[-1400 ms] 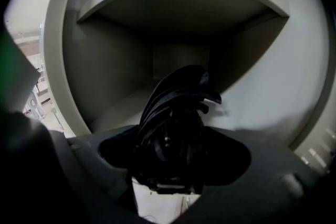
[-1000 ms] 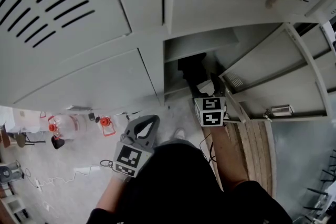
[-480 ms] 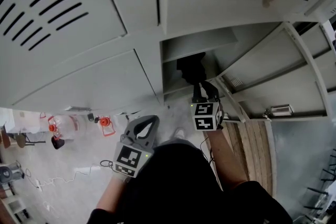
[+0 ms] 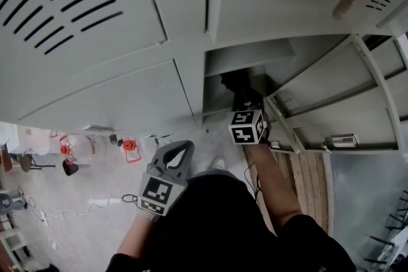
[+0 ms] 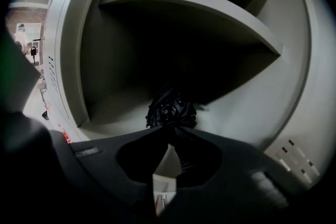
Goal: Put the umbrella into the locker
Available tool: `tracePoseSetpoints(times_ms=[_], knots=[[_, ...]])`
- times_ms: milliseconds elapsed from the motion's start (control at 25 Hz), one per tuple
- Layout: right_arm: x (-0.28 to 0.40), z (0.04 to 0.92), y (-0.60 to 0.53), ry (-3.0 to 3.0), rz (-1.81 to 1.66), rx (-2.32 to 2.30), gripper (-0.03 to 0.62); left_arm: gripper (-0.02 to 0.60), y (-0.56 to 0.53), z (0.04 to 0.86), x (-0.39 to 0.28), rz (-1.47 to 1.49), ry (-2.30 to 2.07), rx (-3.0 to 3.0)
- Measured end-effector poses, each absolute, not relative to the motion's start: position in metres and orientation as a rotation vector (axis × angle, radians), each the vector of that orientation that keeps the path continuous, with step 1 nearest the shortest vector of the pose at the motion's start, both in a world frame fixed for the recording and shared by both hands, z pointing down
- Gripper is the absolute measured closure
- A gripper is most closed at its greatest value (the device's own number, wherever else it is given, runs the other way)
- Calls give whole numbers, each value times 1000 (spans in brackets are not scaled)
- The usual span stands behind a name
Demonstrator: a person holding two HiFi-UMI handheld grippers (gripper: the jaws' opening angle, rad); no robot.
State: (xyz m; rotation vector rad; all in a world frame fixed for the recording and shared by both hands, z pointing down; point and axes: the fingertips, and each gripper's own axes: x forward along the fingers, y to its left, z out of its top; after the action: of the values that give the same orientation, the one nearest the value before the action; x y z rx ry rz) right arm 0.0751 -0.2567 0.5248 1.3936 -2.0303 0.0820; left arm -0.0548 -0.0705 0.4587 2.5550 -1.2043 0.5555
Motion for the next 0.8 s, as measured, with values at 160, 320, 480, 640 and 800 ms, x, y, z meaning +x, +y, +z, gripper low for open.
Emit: tracePoseSetpoints(times_ms=[160, 320, 480, 640, 800], knots=[[68, 526, -273, -2021, 47, 1373, 557, 572, -71, 459, -55, 554, -1220, 2546], [64, 527, -286, -2017, 37, 1361, 557, 572, -70, 459, -56, 554, -1240, 2530], [59, 528, -297, -2015, 18, 1353, 557, 571, -67, 460, -57, 555, -1261, 2510], [57, 528, -302, -2025, 2, 1349, 557, 571, -61, 461, -61, 553, -1287, 2487], [56, 528, -300, -2030, 5, 1338, 557, 572, -54, 461, -63, 551, -1304, 2472]])
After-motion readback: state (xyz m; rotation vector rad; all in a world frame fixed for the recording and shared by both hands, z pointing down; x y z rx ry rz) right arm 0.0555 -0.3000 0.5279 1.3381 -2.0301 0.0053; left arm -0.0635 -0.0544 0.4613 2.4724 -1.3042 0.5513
